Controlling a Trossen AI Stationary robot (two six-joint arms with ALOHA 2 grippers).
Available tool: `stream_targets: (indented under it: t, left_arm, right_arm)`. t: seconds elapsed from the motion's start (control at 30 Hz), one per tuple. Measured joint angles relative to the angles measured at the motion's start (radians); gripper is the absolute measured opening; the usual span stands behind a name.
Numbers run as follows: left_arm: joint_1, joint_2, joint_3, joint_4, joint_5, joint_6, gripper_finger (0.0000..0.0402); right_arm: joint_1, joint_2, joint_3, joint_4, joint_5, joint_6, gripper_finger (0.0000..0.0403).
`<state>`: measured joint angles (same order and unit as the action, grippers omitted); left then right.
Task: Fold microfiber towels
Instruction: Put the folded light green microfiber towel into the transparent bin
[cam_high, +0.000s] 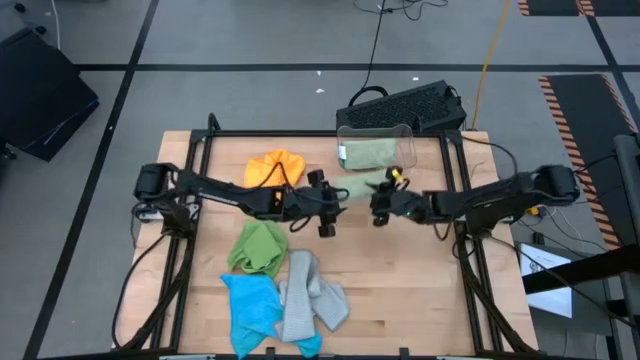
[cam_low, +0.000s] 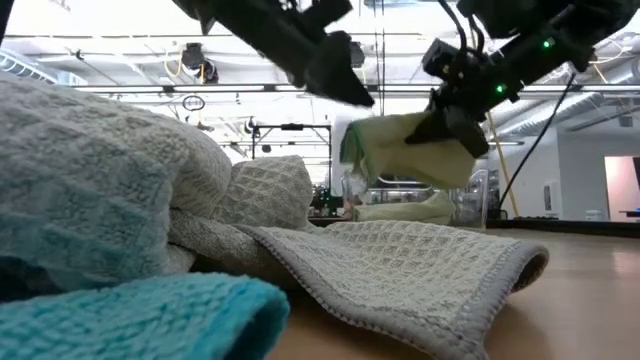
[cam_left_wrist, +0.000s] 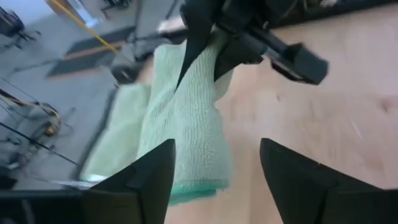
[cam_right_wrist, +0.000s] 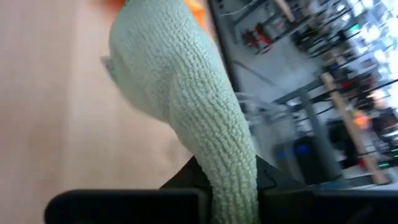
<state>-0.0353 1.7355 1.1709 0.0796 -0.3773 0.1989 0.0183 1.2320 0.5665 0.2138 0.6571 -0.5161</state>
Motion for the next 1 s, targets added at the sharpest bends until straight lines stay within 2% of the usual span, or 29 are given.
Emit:
stream_targets:
  t: [0.2, 0.33, 0.53, 0.77, 0.87, 1.0]
  left_arm:
    - [0.071, -0.017, 0.000, 0.133, -0.038, 0.162, 0.0239]
    - [0.112, 0.039, -0.001, 0.283, -0.006, 0.287, 0.0245]
    - [0.162, 0.091, 0.001, 0.433, 0.006, 0.353, 0.0285]
    - [0.212, 0.105, 0.040, 0.465, 0.021, 0.395, 0.0309]
    - [0.239, 0.143, 0.085, 0.461, 0.068, 0.415, 0.0310]
    - [0.255, 0.205, 0.167, 0.356, 0.112, 0.424, 0.0310]
  right_arm:
    - [-0.129, -0.088, 0.000, 0.025, -0.003, -0.189, 0.0018]
    - [-0.218, -0.097, 0.000, 0.072, -0.013, -0.321, 0.0018]
    - [-0.337, -0.097, 0.000, 0.171, -0.129, -0.424, 0.0018]
    - [-0.431, -0.085, 0.000, 0.231, -0.274, -0.443, 0.0018]
    - [-0.464, -0.075, 0.000, 0.231, -0.321, -0.422, 0.0018]
    - [-0.494, -0.061, 0.000, 0.230, -0.375, -0.392, 0.0018]
